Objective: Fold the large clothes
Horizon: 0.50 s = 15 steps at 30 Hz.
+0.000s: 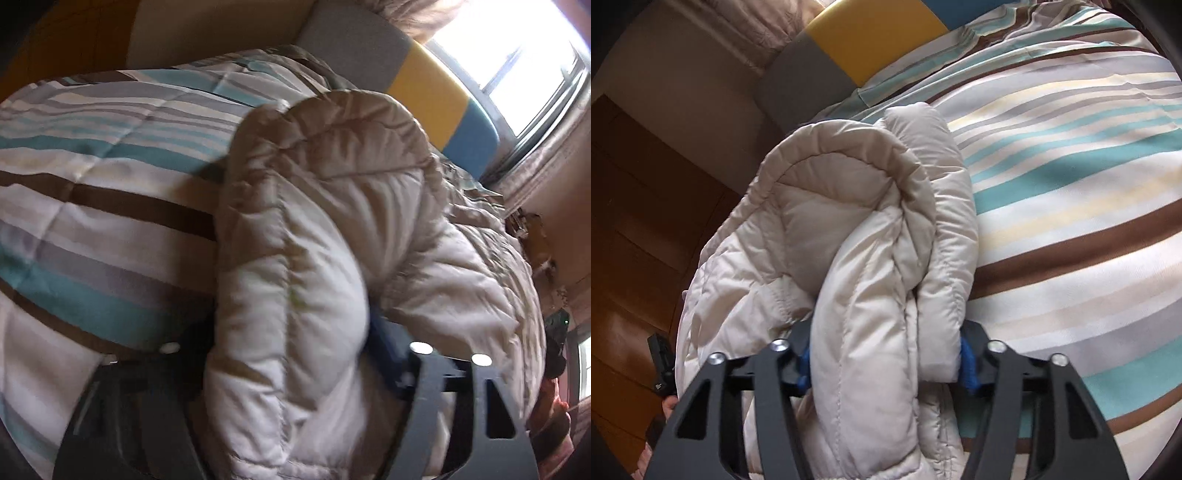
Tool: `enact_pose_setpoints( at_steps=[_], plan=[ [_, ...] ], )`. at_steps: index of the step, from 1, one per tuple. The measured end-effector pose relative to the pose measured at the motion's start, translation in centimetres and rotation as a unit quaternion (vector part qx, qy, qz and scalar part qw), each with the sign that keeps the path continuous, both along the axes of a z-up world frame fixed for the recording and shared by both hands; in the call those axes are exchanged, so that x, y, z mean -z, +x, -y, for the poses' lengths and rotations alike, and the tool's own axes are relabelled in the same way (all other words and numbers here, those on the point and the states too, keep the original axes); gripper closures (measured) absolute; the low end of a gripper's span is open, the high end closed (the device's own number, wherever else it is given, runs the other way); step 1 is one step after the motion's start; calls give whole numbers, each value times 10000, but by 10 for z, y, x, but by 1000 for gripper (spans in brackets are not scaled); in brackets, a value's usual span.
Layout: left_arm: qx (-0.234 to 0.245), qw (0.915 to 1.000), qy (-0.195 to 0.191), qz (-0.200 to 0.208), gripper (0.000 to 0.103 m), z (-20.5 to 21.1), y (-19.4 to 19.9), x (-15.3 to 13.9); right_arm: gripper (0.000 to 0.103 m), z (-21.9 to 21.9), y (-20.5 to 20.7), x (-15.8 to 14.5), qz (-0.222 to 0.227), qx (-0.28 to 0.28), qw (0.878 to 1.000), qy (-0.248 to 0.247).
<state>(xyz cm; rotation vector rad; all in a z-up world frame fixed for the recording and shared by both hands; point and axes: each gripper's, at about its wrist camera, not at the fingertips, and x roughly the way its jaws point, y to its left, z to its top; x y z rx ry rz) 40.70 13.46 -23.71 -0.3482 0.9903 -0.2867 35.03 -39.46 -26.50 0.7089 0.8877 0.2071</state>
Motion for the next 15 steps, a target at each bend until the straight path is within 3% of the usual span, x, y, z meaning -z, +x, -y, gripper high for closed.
enact_pose_setpoints(
  at_steps=[2,5,15],
  plan=[
    [108,9999,-104,-10,50,2,-7,0,61,3,-9,1,64,13,9999,155],
    [296,9994,-149,45,56,6,-21,0,64,7,-29,1,172,30,9995,251],
    [647,9971,-387,117,57,20,-98,2,64,24,-95,-2,198,84,9994,277]
  ],
)
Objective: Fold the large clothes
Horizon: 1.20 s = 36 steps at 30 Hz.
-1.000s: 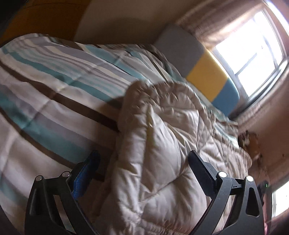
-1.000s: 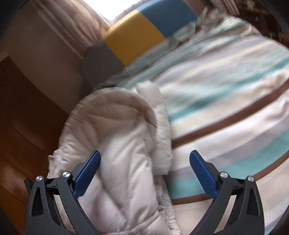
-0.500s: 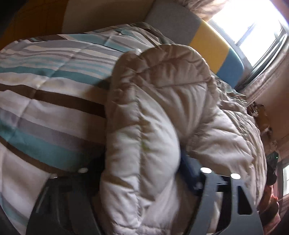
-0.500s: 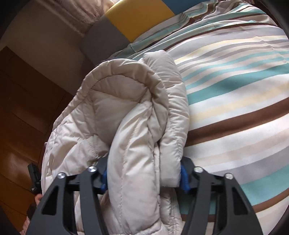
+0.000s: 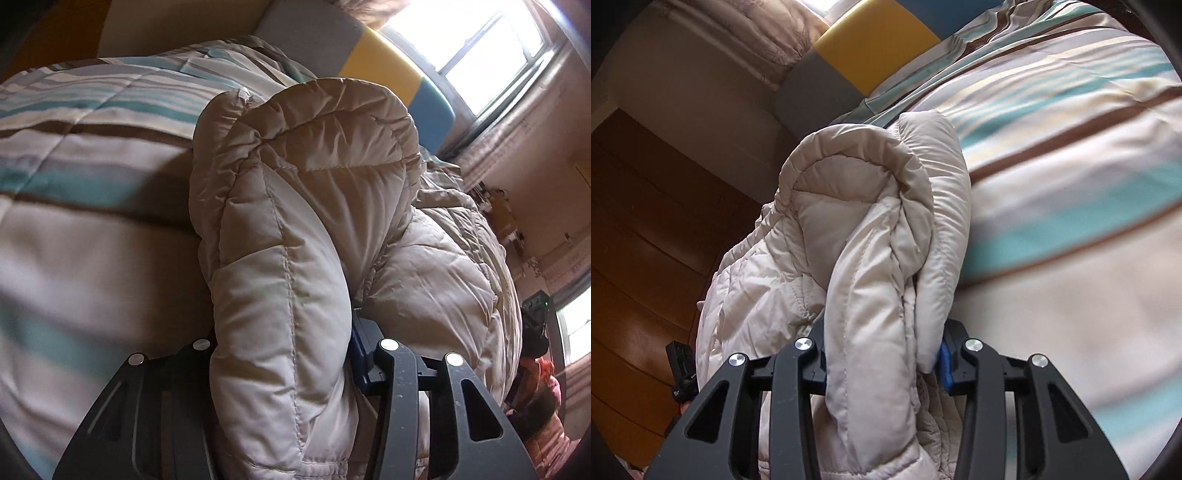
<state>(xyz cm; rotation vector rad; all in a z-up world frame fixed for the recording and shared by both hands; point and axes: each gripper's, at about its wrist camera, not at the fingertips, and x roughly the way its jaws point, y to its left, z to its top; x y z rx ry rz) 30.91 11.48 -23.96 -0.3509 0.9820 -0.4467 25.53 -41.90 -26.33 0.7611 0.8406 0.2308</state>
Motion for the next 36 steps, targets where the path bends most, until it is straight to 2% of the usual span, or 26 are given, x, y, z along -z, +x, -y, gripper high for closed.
enact_pose_setpoints(
  at_steps=[11,12,14,15,17,19,21,23,26,28,30,33,35,36],
  plan=[
    [327,9993,-174,105,57,22,-74,2,63,17,-81,-9,11,303,9995,-57],
    [323,9992,-165,158,53,22,-79,1,60,19,-89,-10,7,355,9993,-98],
    [248,9995,-97,193,42,21,-81,0,41,18,-92,-16,-24,491,9985,-256],
    [218,9995,-83,194,35,19,-79,0,41,19,-95,-21,44,524,9981,-320],
    [86,9996,-116,259,28,9,-83,-6,41,20,-99,-32,160,629,9966,-499],
    [-49,9993,-107,368,28,-3,-92,-13,41,21,-111,-44,276,666,9949,-711],
    [-197,9985,-21,510,28,-11,-90,-20,40,21,-109,-56,418,655,9928,-914],
    [-345,9971,-11,673,28,-14,-85,-32,35,21,-97,-64,496,598,9919,-1010],
    [-440,9969,-96,652,28,-13,-69,-41,32,14,-73,-69,456,511,9904,-1204],
    [-472,9972,-87,580,28,-5,-53,-44,31,8,-58,-65,227,392,9907,-1284],
    [-399,9984,-102,386,28,5,-36,-44,31,1,-43,-57,84,237,9910,-1315],
    [-187,9998,-114,31,28,15,-18,-36,35,-19,-36,-54,-50,-66,9862,-1651],
    [-171,9998,-61,-119,28,19,-15,-28,51,-31,-38,-48,-142,-246,9800,-1968],
    [-132,9997,-74,-203,34,22,-14,-24,55,-37,-37,-46,-135,-303,9787,-2027]
  ],
)
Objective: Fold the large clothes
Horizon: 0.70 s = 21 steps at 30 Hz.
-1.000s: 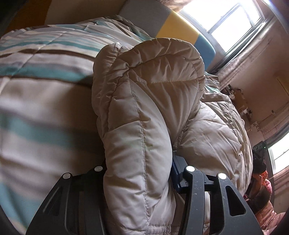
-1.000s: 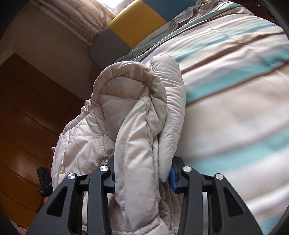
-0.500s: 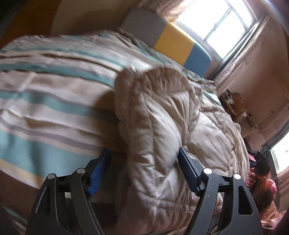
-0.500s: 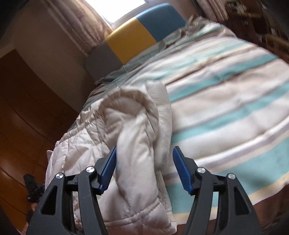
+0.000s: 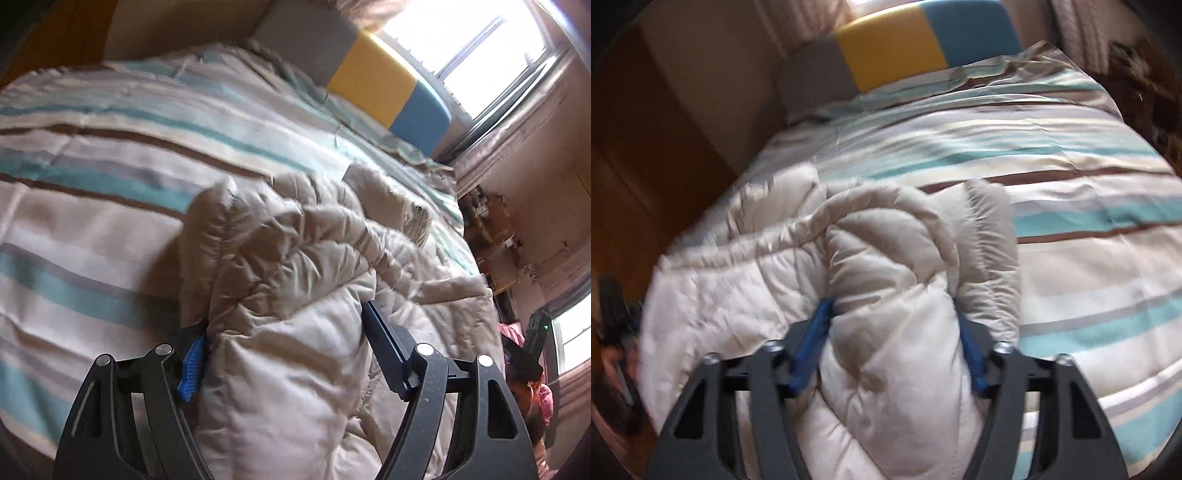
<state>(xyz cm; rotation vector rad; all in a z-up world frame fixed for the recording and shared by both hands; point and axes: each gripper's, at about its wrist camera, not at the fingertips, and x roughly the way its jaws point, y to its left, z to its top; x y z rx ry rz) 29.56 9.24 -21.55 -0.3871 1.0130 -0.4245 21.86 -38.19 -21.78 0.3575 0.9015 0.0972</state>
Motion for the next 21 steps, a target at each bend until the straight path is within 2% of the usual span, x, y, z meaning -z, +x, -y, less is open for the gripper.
enact_pose_setpoints(
  at_steps=[1,2,3,6,9,12,17,19,21],
  plan=[
    [48,10000,6,-35,39,3,1,4,65,0,-2,2,18,-44,10000,36],
    [61,10000,55,-5,49,6,-1,5,72,-2,-2,3,45,-57,9999,70],
    [66,10000,55,47,60,7,-3,4,74,-1,-5,2,123,-38,9999,73],
    [-13,9992,-38,401,77,2,-19,-6,83,-2,-15,-6,354,45,9994,-6],
    [-209,9965,-79,804,82,-7,-35,-23,87,1,-23,-23,612,228,9979,-49],
    [-284,9900,-1,1384,84,-7,-50,-49,88,3,-28,-43,823,337,9960,-18],
    [-476,9703,322,2348,85,5,-62,-93,88,-3,-26,-79,1270,435,9906,-254],
    [-543,9641,416,2565,85,11,-57,-105,88,-2,-20,-90,1409,509,9883,-282],
    [-605,9633,409,2582,85,13,-46,-113,88,1,-12,-98,1505,574,9867,-230]
  ],
)
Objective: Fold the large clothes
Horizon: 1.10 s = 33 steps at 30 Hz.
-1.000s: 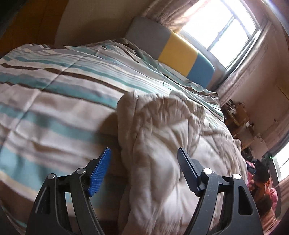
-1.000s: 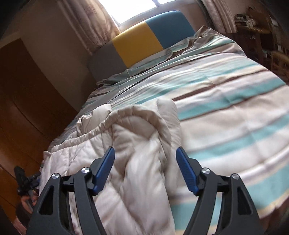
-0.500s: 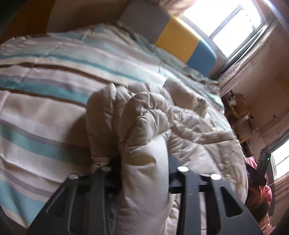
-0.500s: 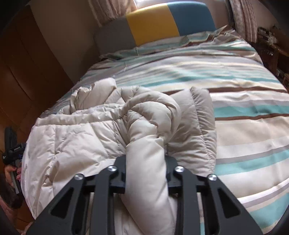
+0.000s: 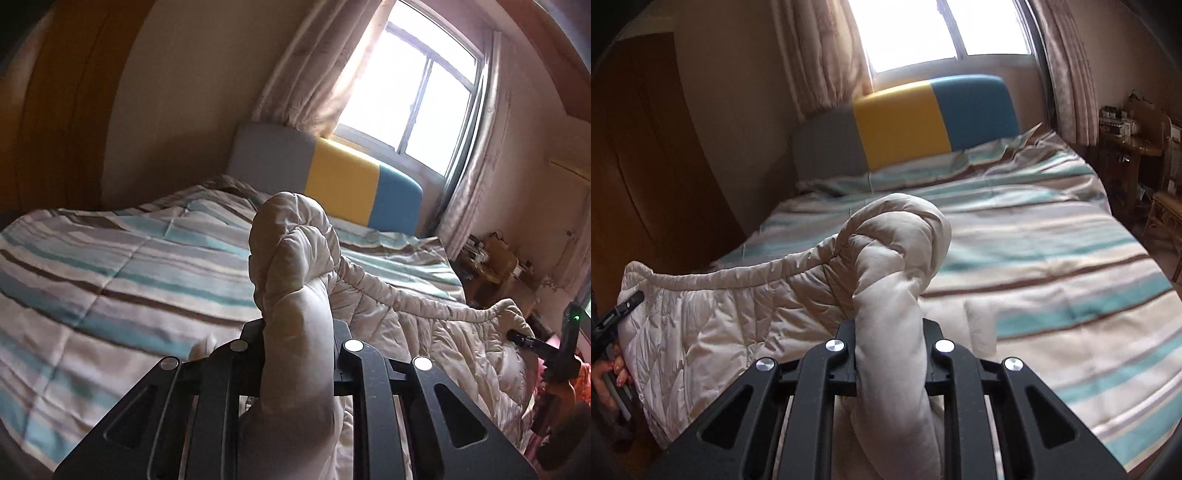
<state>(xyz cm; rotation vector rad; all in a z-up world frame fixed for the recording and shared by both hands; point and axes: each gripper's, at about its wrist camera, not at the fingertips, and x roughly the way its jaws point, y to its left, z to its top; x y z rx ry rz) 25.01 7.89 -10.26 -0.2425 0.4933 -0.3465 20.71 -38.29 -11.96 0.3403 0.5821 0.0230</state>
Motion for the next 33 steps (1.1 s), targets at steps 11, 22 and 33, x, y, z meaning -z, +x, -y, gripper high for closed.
enact_pose_setpoints(
  at_steps=[11,22,33],
  plan=[
    [-575,9979,244,-151,85,29,79,-5,88,3,74,6,27,452,9989,-109],
    [-1000,9861,1116,-713,85,60,140,65,83,4,139,82,-925,618,9921,-575],
    [-1001,9766,1256,-1431,69,63,168,123,61,9,160,130,-1537,644,9848,-497]
  ],
)
